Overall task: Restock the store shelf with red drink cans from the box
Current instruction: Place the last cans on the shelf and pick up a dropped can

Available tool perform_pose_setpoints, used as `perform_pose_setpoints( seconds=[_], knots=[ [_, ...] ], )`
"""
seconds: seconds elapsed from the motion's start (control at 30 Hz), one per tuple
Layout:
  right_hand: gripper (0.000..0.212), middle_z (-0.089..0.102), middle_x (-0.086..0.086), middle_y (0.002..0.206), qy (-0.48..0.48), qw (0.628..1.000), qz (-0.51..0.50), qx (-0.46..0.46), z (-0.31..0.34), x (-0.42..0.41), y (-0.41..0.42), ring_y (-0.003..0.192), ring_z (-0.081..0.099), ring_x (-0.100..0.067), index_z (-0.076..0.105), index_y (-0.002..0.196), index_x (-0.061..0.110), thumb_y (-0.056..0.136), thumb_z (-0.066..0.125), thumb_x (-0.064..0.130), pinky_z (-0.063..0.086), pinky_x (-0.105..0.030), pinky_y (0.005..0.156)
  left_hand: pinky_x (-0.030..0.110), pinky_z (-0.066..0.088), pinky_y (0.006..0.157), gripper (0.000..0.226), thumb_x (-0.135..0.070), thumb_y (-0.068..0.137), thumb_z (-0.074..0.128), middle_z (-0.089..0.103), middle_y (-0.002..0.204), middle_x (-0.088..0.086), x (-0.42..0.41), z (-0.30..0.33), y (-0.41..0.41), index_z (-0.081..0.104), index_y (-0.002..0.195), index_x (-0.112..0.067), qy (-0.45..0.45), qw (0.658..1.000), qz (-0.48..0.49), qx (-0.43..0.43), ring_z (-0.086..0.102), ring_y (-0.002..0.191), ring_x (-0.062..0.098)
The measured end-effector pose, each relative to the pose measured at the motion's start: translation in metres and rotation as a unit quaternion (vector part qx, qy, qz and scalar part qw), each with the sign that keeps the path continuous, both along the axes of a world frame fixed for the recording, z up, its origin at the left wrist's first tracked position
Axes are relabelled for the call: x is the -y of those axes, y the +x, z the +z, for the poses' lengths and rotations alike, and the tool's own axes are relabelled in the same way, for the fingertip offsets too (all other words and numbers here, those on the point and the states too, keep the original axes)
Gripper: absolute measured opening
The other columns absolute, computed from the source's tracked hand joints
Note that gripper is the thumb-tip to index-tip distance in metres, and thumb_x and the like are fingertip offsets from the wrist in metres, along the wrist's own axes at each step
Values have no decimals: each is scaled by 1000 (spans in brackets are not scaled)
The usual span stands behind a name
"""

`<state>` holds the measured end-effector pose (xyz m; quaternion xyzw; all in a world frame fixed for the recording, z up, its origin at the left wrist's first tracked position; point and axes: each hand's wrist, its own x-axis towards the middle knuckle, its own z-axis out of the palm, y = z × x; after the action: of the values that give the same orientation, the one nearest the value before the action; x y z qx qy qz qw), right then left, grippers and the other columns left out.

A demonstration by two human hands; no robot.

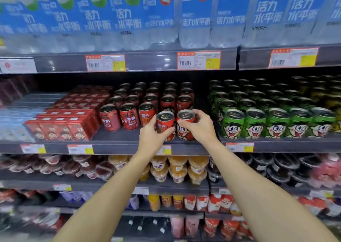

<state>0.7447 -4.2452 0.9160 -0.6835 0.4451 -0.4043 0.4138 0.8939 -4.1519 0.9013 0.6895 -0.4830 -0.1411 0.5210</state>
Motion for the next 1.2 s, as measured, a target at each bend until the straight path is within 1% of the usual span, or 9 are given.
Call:
perform_pose_setpoints(
  seconds=[0.07,0.17,0.33,0.57,0.8,0.93,1.0,1.13,1.2],
  knots=[
    [63,65,7,119,1,1000,6,8,-2,-3,-4,107,61,-9,59,130,21,74,84,39,44,-17,78,19,50,89,56,-33,77,82,65,111,-15,-1,-3,-8,56,125,-22,-20,999,43,-7,61,98,-4],
    [63,64,8,120,-3,1000,23,15,-7,-6,-8,111,59,-8,57,132,24,76,83,40,44,-21,85,27,51,90,54,-32,76,83,56,114,-9,0,-9,-20,50,120,-25,-45,993,113,-6,57,102,7],
    [63,63,7,123,6,999,41,35,-13,-5,-6,111,60,-10,52,134,25,80,80,39,51,-30,95,33,47,97,63,-33,84,76,52,122,0,8,-16,-29,50,138,-15,-49,986,155,23,53,112,14],
    [66,60,5,128,0,997,69,19,-17,-1,-9,115,59,-13,48,138,26,81,78,41,51,-36,99,38,42,100,65,-30,85,74,49,126,8,32,-8,-30,45,141,-13,-12,983,182,21,51,116,24],
    [64,60,6,128,-16,998,57,26,-28,0,-3,117,57,-15,46,136,35,80,75,48,52,-42,99,37,43,96,62,-29,84,75,52,124,8,50,-9,-21,44,135,-14,-13,981,194,26,53,110,21],
    [64,59,8,127,-21,998,56,34,-32,0,-2,120,55,-15,47,135,35,79,75,49,51,-44,100,42,47,98,64,-31,83,76,52,125,7,53,-13,-18,44,136,-14,-23,982,184,27,53,111,21],
    [64,59,9,127,-21,998,55,39,-34,0,-1,120,55,-15,46,135,36,79,74,49,51,-44,100,41,47,99,64,-30,84,75,52,126,8,55,-12,-16,44,137,-13,-22,982,184,24,53,113,21],
    [67,58,9,128,-18,998,54,36,-36,1,-1,122,53,-15,45,136,36,78,73,52,50,-44,101,28,38,96,62,-29,87,73,50,131,10,57,-10,-20,43,139,-12,-12,981,193,31,51,117,23],
    [69,57,8,130,-24,998,53,28,-36,1,-1,122,53,-16,44,138,35,78,73,54,49,-44,102,28,38,95,62,-28,87,72,50,133,10,58,-9,-21,43,139,-12,-8,980,198,31,51,119,24]
  ],
)
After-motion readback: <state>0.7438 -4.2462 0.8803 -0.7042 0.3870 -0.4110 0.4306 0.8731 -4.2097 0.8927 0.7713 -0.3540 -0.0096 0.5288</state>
